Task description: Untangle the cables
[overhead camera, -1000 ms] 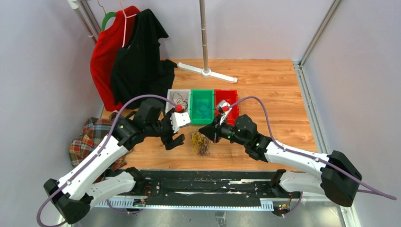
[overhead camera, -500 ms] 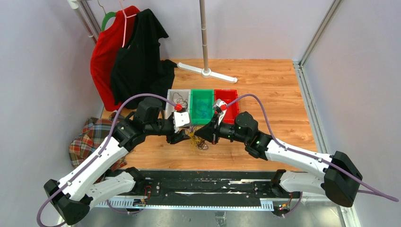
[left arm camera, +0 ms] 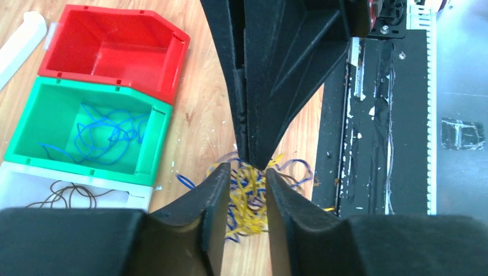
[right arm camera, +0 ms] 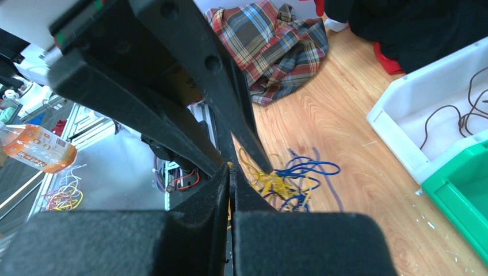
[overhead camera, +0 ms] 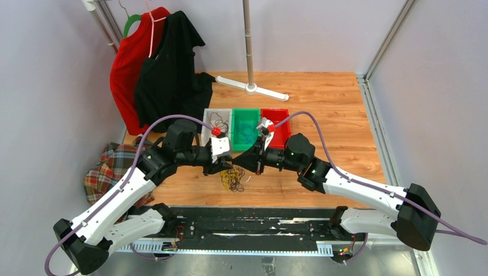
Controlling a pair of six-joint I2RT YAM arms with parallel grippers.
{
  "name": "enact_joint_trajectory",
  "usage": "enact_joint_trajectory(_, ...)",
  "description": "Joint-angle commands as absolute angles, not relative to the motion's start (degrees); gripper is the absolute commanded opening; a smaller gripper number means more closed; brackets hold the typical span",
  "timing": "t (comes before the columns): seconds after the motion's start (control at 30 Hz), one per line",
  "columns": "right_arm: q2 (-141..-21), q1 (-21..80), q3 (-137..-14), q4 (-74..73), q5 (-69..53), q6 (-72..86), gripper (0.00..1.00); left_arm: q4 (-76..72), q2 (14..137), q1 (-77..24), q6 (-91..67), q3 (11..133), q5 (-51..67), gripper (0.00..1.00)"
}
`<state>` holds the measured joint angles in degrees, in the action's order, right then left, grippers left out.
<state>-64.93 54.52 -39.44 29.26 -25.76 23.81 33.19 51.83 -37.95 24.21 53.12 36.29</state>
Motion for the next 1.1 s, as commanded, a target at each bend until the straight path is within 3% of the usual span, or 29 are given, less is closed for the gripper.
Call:
enact_joint_trajectory(0.0, -64.9, 55.87, -42.21, 31.71, -26.88, 24.85, 0.01, 30.29, 50.63, -37.71, 22.53, 51.74, 36.87, 0.29)
enact_joint_trajectory(0.2, -64.18, 56.07, -42.0, 31.59, -25.89, 25.22, 0.01, 27.42, 49.7, -37.7, 20.17, 51.22, 34.17, 0.03)
enact_joint_trajectory(0.33, -62.51, 56.07, -40.37, 31.45, -22.15, 25.14, 0.02, 26.22, 49.14, -37.71, 16.24, 52.07, 33.5, 0.01)
enact_joint_trajectory(0.5, -57.96, 56.1, -35.88, 31.08, -11.87, 24.22, 0.44, 26.21, 49.84, -37.71, 7.93, 54.66, 33.19, 0.01)
enact_joint_trajectory(0.63, -55.33, 56.61, -33.8, 31.94, -7.73, 22.8, 0.63, 25.37, 50.72, -37.73, 0.87, 56.65, 32.61, 0.01)
enact_joint_trajectory(1.07, -59.46, 61.25, -35.91, 33.24, 0.92, 15.29, 0.68, 24.79, 53.06, -37.71, -9.94, 61.26, 32.04, 0.01)
